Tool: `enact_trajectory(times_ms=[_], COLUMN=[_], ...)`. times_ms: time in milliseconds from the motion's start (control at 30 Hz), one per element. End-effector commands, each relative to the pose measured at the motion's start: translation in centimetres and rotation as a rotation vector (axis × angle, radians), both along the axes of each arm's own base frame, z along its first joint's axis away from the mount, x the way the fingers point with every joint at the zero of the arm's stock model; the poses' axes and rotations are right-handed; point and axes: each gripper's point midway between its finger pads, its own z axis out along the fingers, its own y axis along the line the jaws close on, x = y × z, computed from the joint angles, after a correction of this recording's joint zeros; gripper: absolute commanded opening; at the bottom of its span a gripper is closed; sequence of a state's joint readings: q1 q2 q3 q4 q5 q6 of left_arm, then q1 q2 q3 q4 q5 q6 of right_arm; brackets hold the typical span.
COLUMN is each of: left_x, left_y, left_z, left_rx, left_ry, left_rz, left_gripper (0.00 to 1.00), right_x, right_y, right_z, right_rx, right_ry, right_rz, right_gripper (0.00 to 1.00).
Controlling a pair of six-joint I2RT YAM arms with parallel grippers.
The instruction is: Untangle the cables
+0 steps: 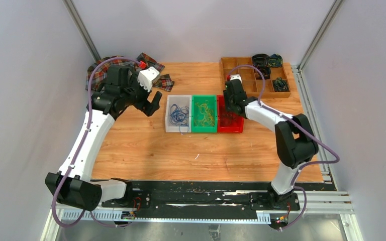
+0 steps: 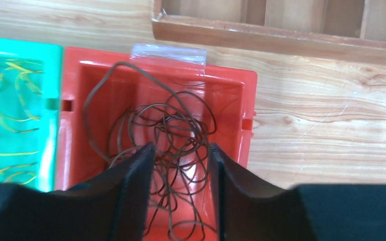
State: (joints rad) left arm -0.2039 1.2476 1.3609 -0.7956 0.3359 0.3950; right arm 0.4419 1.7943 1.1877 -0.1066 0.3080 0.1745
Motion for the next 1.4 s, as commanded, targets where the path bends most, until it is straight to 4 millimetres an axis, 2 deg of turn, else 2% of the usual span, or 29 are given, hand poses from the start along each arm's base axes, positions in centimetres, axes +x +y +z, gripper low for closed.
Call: enact_trajectory(times_ms=[0,100,200,300,400,500,633,667,833,933,1067,1100,1133,1167,1233,1300,1367], left_x=[1.2,2.0,2.6,3.1,3.8,4.7,5.1,4.9,4.4,4.1,4.1,4.2,3.8,3.9,3.9,3.9,3.3], left_y=[0.1,0.9,1.6,2.5,3.7,4.9,6.5,6.7,6.9,6.9,7.2,7.1,7.0,7.0,7.7,7.9,8.4], left_z=[1.5,2.5,3.4,3.5,2.3,0.3,-3.4,-5.5,-11.4,-13.0,-14.8,-14.6,-15.5,-15.1,-15.8,-15.2,-15.5], left_rx=[-0.018,-0.013,-0.016,-0.02,-0.018,-0.06,-0.157,-0.184,-0.245,-0.281,-0.276,-0.285,-0.284,-0.301,-0.285,-0.293,-0.295], left_ry=[-0.073,-0.115,-0.152,-0.17,-0.179,-0.209,-0.261,-0.251,-0.295,-0.362,-0.384,-0.417,-0.411,-0.449,-0.423,-0.455,-0.473], left_rz=[0.017,0.072,0.125,0.174,0.232,0.263,0.312,0.327,0.341,0.353,0.367,0.357,0.35,0.353,0.4,0.411,0.438], left_gripper=[0.98,0.98,0.98,0.98,0.98,0.98,0.98,0.98,0.98,0.98,0.98,0.98,0.98,0.98,0.98,0.98,0.98], right_x=[0.4,-0.4,-1.5,-3.1,-4.8,-7.2,-10.4,-11.2,-13.7,-14.6,-14.4,-14.4,-14.4,-14.4,-13.5,-12.8,-11.9], right_y=[1.4,1.4,-0.2,-3.5,-8.6,-13.7,-19.1,-20.3,-24.3,-25.3,-25.1,-25.0,-25.0,-25.0,-24.6,-24.3,-23.8], right_z=[7.0,9.9,12.0,13.9,14.6,13.5,12.0,11.4,7.1,4.4,2.4,1.8,1.5,1.2,1.4,1.4,1.4], right_rx=[0.113,0.13,0.113,0.132,0.131,0.082,-0.032,-0.075,-0.284,-0.292,-0.258,-0.257,-0.251,-0.246,-0.217,-0.2,-0.196], right_ry=[-0.106,-0.137,-0.165,-0.217,-0.287,-0.378,-0.485,-0.505,-0.442,-0.379,-0.407,-0.409,-0.418,-0.425,-0.449,-0.461,-0.472], right_rz=[0.067,0.094,0.049,-0.068,-0.241,-0.414,-0.645,-0.702,-0.839,-0.894,-0.859,-0.842,-0.837,-0.832,-0.803,-0.776,-0.73], right_gripper=[0.55,0.72,0.76,0.77,0.78,0.79,0.8,0.8,0.8,0.78,0.78,0.78,0.78,0.78,0.78,0.78,0.79])
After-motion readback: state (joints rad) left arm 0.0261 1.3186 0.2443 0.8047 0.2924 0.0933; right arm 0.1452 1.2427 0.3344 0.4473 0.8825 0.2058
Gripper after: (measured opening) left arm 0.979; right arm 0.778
